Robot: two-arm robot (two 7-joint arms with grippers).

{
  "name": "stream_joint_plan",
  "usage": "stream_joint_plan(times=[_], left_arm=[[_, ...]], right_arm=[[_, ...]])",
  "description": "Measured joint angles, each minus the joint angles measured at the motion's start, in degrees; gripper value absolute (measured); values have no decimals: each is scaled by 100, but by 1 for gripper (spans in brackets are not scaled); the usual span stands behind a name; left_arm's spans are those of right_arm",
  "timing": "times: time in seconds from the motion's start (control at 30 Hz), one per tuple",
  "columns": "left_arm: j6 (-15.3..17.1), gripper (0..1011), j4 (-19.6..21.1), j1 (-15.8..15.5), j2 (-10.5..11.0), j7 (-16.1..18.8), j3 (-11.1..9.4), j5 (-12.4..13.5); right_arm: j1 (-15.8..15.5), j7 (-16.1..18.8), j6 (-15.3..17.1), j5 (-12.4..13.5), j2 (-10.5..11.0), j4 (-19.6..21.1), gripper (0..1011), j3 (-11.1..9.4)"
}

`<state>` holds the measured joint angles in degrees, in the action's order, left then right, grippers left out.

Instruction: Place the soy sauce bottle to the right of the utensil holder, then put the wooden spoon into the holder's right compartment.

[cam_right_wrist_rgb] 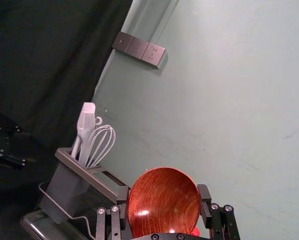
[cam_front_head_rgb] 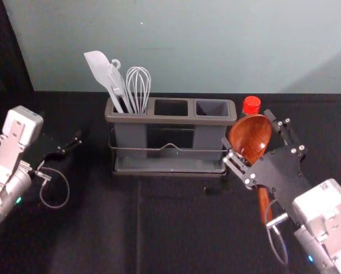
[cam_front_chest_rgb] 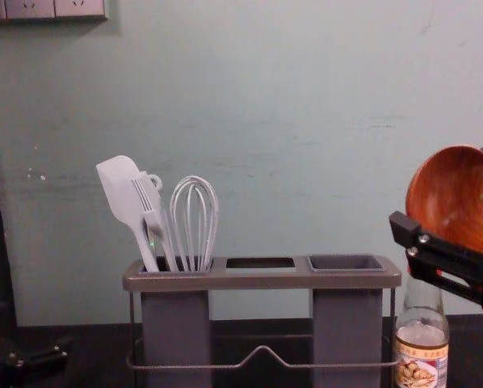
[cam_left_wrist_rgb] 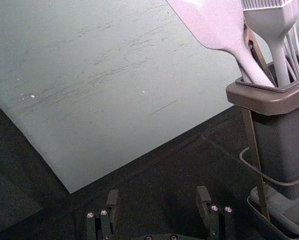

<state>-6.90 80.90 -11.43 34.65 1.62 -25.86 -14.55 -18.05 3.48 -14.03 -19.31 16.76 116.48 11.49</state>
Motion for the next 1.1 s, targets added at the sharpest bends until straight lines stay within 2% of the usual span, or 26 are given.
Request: stream_joint_plan(times=[0.07,0.23,0.5,0.6,0.67,0.7,0.8,0.83,0.93,1.1], left_arm=[[-1,1000,0,0,0,0,0,0],[-1,1000,0,0,0,0,0,0],[-1,1000,1,0,0,0,0,0],[-1,1000,1,0,0,0,0,0],[-1,1000,1,0,0,0,0,0],[-1,1000,0,0,0,0,0,0],[-1,1000,0,0,0,0,0,0],[-1,1000,1,0,0,0,0,0],[-1,1000,0,0,0,0,0,0],[-1,1000,1,0,0,0,0,0]], right_arm=[[31,11,-24,29,-26,-23,839,-11],[384,130,-28,105,-126,-130,839,27],[1305,520,165,321,-179,-372,839,168],[1830,751,175,499,-131,-636,838,227],[2040,852,107,640,-113,-783,839,249],[2248,965,-8,802,-98,-968,839,271],[2532,1106,-194,1018,-71,-1236,839,304],[2713,1199,-315,1141,-51,-1413,839,335],[3030,1330,-538,1306,-24,-1736,839,399],[3392,1393,-818,1388,-37,-2141,839,490]])
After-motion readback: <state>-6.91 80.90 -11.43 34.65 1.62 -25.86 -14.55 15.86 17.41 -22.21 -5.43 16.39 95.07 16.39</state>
